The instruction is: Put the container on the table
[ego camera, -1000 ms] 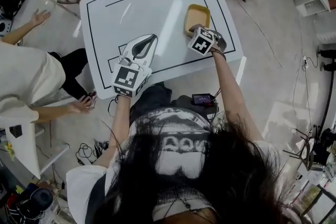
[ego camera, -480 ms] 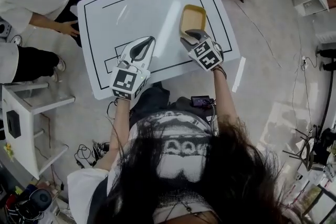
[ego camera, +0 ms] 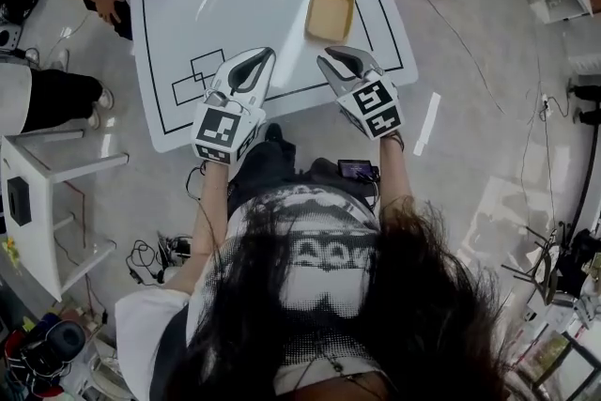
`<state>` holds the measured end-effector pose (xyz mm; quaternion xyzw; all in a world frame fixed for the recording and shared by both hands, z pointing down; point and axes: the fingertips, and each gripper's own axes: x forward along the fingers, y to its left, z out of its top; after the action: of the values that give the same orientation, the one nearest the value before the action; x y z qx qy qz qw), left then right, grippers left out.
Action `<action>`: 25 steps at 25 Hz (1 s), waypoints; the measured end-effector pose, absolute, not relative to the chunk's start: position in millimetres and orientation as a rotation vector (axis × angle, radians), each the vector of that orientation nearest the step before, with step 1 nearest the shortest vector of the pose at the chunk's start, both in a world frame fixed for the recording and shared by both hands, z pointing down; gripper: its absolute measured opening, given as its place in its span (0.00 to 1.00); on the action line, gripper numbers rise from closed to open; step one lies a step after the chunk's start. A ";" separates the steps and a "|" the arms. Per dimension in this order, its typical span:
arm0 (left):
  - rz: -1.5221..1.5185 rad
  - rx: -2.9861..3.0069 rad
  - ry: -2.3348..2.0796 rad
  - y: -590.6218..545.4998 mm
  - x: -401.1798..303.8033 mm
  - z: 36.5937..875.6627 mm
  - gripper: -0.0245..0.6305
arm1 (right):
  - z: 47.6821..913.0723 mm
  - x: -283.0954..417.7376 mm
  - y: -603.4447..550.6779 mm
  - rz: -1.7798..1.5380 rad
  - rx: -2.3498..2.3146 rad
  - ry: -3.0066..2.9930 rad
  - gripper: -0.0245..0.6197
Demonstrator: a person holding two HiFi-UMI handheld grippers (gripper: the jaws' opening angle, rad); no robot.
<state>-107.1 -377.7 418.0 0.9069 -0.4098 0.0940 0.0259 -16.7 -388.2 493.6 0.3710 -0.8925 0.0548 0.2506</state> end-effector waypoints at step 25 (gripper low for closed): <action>0.300 2.733 -1.401 -216.2 36.1 408.5 0.04 | 461.0 114.3 -228.1 0.158 0.980 -2.621 0.04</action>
<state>36.1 -216.2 408.5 0.8854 -0.4538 0.0971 0.0279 114.3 -228.1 461.0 0.3446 -0.9218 0.0557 0.1687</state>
